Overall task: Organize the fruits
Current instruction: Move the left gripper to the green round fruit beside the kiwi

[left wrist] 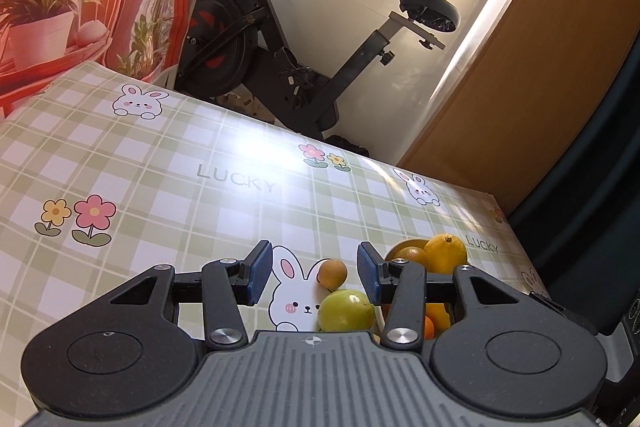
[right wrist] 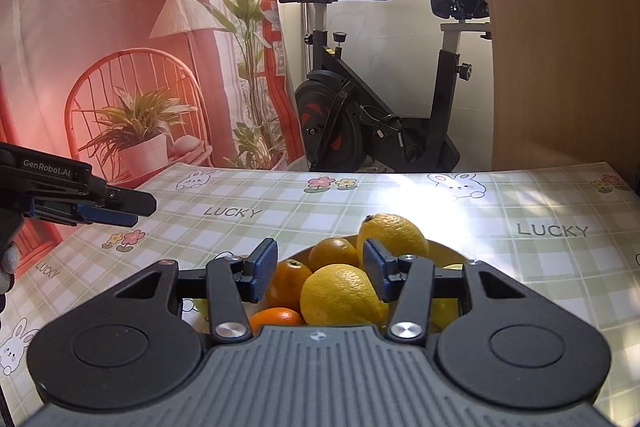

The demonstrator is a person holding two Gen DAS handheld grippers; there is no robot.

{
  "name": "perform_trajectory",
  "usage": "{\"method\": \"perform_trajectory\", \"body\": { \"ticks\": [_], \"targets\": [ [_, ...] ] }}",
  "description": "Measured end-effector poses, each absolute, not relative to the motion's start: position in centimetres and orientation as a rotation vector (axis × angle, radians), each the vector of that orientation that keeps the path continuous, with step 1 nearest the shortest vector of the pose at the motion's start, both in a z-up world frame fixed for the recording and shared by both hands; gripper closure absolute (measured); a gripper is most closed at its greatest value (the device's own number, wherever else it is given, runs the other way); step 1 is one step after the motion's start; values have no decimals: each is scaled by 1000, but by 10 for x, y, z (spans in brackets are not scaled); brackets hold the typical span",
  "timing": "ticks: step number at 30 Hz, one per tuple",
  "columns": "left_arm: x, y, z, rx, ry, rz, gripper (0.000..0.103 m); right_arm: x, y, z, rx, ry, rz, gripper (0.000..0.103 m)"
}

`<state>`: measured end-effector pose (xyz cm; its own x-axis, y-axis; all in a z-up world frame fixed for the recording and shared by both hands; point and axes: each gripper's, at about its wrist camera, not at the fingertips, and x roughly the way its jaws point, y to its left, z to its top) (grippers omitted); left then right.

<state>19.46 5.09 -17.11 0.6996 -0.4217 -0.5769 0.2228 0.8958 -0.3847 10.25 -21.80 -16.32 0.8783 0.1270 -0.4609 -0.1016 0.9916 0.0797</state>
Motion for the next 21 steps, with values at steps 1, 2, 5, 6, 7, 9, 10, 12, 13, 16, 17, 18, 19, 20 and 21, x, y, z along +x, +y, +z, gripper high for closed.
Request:
{"method": "perform_trajectory", "body": {
  "ticks": [1, 2, 5, 6, 7, 9, 10, 12, 13, 16, 17, 18, 19, 20, 21],
  "targets": [
    [195, 53, -171, -299, 711, -366, 55, 106, -209, -165, 40, 499, 139, 52],
    [196, 56, -171, -300, 711, -367, 55, 110, -201, -167, 26, 516, 157, 52],
    [199, 63, -169, -298, 696, -344, 54, 122, -175, -174, -29, 562, 210, 52],
    [200, 68, -168, -301, 686, -336, 54, 126, -168, -176, -51, 579, 220, 52],
    [201, 71, -167, -306, 678, -334, 54, 130, -160, -178, -74, 599, 228, 52],
    [203, 76, -165, -319, 664, -332, 54, 140, -146, -183, -107, 636, 249, 52],
    [203, 78, -165, -323, 659, -331, 54, 144, -142, -185, -120, 652, 255, 52],
    [203, 81, -165, -335, 655, -328, 54, 151, -132, -190, -149, 676, 263, 52],
    [202, 82, -166, -341, 657, -329, 54, 155, -129, -192, -156, 688, 264, 52],
    [201, 82, -169, -350, 664, -333, 55, 165, -123, -199, -175, 724, 265, 53],
    [200, 82, -169, -352, 665, -335, 54, 167, -121, -201, -184, 734, 262, 53],
    [201, 84, -171, -357, 667, -338, 55, 169, -120, -203, -190, 742, 257, 52],
    [201, 84, -171, -360, 669, -339, 55, 170, -120, -204, -189, 746, 252, 52],
    [201, 84, -173, -364, 672, -342, 55, 172, -120, -205, -183, 752, 246, 52],
    [201, 84, -174, -367, 674, -345, 55, 173, -120, -205, -178, 755, 241, 52]
  ]
}}
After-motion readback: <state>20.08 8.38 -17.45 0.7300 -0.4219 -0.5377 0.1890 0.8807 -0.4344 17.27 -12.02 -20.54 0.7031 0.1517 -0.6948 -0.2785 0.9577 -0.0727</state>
